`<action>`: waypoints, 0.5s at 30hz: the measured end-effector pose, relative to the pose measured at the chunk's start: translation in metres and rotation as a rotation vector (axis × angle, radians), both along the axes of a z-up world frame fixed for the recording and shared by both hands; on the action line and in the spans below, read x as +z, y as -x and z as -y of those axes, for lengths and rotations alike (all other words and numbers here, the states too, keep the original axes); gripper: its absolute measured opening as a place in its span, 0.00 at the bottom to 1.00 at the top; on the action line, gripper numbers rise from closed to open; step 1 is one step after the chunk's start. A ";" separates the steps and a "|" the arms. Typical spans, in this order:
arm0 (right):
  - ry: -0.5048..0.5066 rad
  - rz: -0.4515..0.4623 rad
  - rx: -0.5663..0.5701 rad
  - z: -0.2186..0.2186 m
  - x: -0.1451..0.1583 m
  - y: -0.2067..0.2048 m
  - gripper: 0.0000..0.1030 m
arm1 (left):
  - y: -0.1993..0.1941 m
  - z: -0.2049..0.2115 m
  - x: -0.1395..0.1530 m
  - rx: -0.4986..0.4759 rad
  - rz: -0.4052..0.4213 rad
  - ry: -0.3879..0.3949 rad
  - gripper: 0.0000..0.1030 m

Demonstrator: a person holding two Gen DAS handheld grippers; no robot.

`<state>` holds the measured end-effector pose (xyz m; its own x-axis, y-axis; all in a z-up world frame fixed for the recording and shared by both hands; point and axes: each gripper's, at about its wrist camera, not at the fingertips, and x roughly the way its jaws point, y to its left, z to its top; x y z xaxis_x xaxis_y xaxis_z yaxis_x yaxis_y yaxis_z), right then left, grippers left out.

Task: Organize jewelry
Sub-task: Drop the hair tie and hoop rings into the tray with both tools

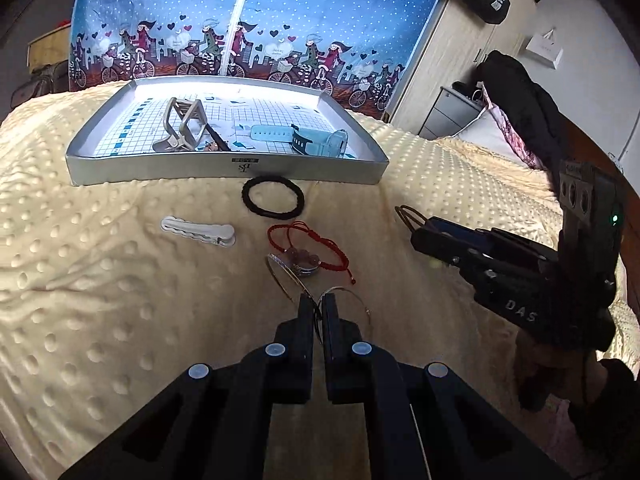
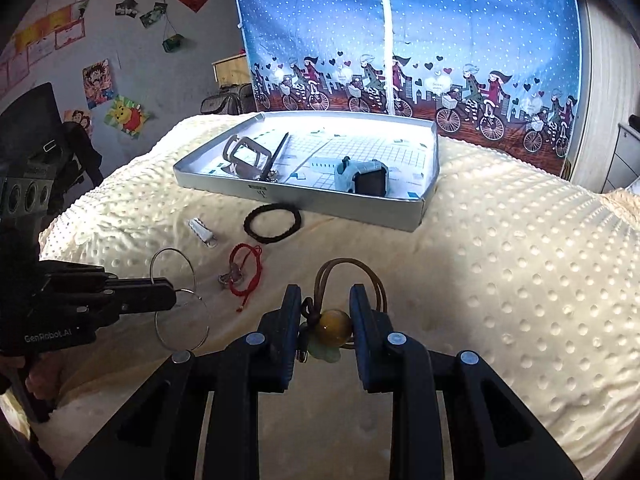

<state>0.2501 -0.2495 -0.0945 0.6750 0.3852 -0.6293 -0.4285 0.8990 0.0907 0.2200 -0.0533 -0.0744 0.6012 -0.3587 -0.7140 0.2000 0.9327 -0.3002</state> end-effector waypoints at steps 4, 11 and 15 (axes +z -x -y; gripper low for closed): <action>0.003 0.043 0.010 -0.003 0.004 -0.003 0.21 | -0.009 0.000 0.020 -0.006 0.004 -0.008 0.04; -0.072 0.147 0.013 0.001 0.016 -0.020 0.21 | -0.060 0.006 0.053 0.001 0.030 0.003 0.04; -0.109 0.199 -0.022 0.001 0.021 -0.044 0.21 | -0.105 0.001 0.060 0.065 0.042 0.015 0.04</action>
